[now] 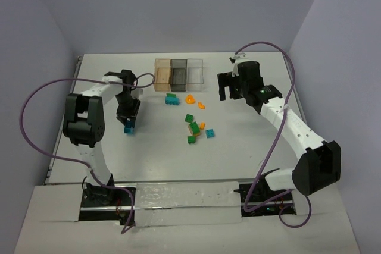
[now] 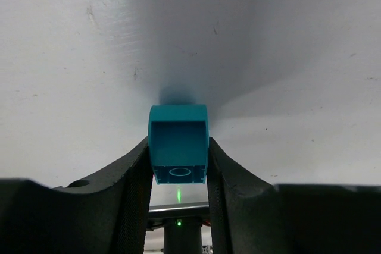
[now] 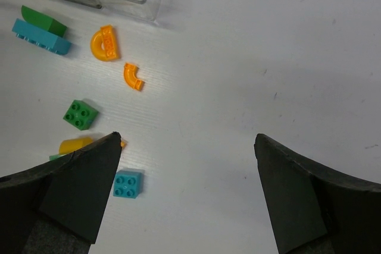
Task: Sort the legos into containers by color
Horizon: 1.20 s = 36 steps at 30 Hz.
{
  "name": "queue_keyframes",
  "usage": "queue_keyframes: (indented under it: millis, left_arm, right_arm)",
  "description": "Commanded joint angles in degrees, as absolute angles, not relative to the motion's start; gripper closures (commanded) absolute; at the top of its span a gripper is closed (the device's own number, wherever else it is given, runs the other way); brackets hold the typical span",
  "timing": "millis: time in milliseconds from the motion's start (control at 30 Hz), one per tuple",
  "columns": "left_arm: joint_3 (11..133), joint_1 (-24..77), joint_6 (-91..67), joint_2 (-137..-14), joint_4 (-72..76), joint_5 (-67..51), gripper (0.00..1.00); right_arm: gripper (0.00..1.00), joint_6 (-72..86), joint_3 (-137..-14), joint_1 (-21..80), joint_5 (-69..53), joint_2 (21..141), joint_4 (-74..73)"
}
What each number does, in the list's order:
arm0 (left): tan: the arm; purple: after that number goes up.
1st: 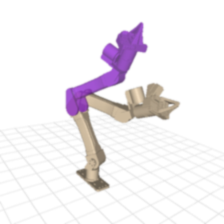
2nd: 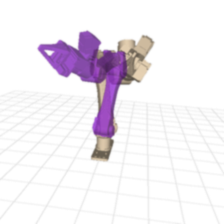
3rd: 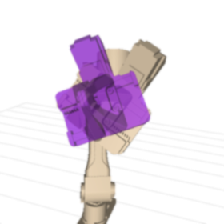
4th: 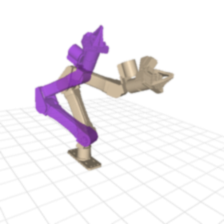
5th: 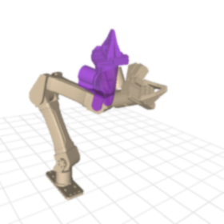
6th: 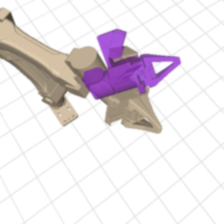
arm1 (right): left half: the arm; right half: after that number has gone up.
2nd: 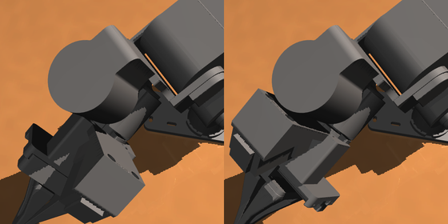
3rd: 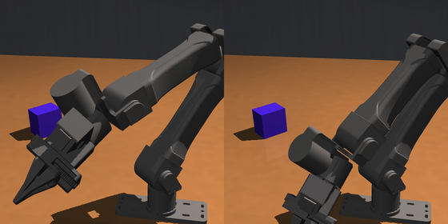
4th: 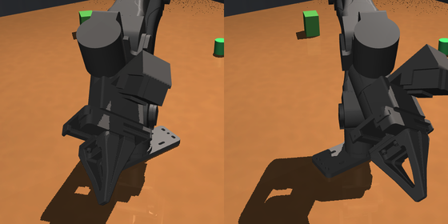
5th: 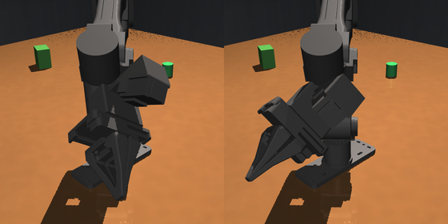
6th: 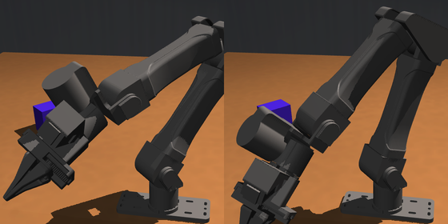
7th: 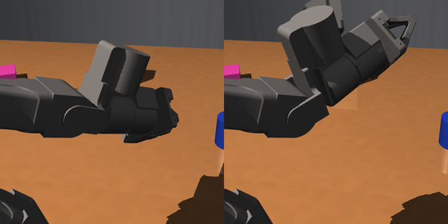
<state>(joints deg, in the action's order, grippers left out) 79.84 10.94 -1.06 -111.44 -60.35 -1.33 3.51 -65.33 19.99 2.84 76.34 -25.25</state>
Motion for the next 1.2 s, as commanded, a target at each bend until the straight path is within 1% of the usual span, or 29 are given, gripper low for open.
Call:
queue_keyframes:
  millis: [0,67,100,167,333,433,633,800,967,1167]
  left_arm:
    - [87.18,11.16,-0.62,-105.91,-59.09,-1.84,1.00]
    - [94.60,11.24,-0.62,-103.10,-57.16,-4.41,1.00]
    - [94.92,11.25,-1.10,-103.01,-56.15,-4.48,1.00]
    - [100.83,11.33,-3.79,-102.98,-53.52,-4.67,1.00]
    - [114.48,12.59,-8.52,-108.99,-44.00,-1.83,1.00]
    - [119.07,13.71,-9.05,-113.02,-38.78,-0.44,1.00]
    - [120.73,16.16,-10.02,-117.73,-29.13,-0.35,1.00]
    - [126.32,17.05,-10.72,-123.84,-27.83,3.01,1.00]
    - [124.28,17.17,-9.28,-126.73,-22.60,0.73,1.00]
    - [127.18,17.51,-9.41,-132.24,-24.33,0.44,1.00]
  right_arm:
    - [0.00,3.08,-68.55,19.69,1.58,76.38,-25.49]
    - [0.00,2.91,-68.73,19.69,0.99,76.05,-25.50]
    - [0.00,2.82,-68.73,19.69,0.97,75.86,-25.49]
    - [0.00,2.81,-68.81,19.69,0.72,75.68,-25.40]
    - [0.00,2.84,-70.22,19.69,0.32,76.55,-26.25]
    - [0.00,3.07,-70.84,19.69,0.26,77.16,-26.72]
    - [0.00,3.16,-71.54,19.69,0.35,78.13,-27.16]
    - [0.00,3.16,-72.32,19.76,0.26,79.24,-27.60]
    - [0.00,3.34,-72.98,19.69,0.32,80.62,-27.89]
    - [0.00,3.34,-73.69,19.69,0.35,81.90,-28.12]
